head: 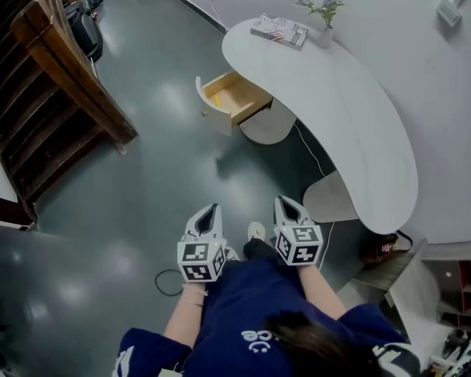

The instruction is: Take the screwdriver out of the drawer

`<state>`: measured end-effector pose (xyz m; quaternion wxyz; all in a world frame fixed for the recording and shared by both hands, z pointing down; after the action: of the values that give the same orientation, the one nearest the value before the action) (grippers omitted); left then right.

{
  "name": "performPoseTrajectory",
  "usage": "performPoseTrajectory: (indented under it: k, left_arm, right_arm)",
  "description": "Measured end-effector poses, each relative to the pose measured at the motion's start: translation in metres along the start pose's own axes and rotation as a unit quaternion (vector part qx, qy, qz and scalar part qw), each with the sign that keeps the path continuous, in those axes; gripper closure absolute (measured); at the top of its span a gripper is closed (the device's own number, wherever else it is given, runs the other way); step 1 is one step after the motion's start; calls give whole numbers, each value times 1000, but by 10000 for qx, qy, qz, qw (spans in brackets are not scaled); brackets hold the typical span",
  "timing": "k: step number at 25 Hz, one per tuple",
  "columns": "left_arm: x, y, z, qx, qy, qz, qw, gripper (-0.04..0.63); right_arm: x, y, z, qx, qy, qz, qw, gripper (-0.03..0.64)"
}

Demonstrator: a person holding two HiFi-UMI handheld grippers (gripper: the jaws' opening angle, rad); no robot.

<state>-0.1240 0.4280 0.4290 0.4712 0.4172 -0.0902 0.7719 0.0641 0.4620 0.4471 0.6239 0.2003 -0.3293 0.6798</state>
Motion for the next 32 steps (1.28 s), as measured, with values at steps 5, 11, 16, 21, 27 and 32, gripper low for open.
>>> performPoseTrajectory:
  k: [5,11,16,21,27,32]
  left_arm:
    - [11,14,2,-42,50,-93,9999,591]
    - [-10,38,26,-235,54,-164,9996,591]
    - [-53,48,62,-377,-7,-169,9991,591]
    - [-94,46,110,-475,0,-265,9985,591]
    - [-124,37,164,-525,145,-421,9976,591]
    - [-138,32,193,-561,221,-555,9966,591]
  right_arm:
    - [6,6,16,-97,105,206,9997,609]
    - [-23,4,58,-342,99,192,9992,609]
    - [-71,-10,101,-764,180,130,9968,609]
    - [-116,-23,139,-1095,327,-241,9932,609]
    - [-144,-42,175,-1573,593,-626,9838,609]
    - [-168,-62,194,-1956,450,-611,9777,609]
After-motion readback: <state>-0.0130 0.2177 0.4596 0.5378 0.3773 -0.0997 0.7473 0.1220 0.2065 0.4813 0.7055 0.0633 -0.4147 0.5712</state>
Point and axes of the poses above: the fingertips, and each gripper's own axes: z forward along the fingers, y to its left, x out of its underside, the point moved 3 cm from there along -z, backward along the fingers, and after that the axes turned 15 degrees about y, right-handed, at the moved point
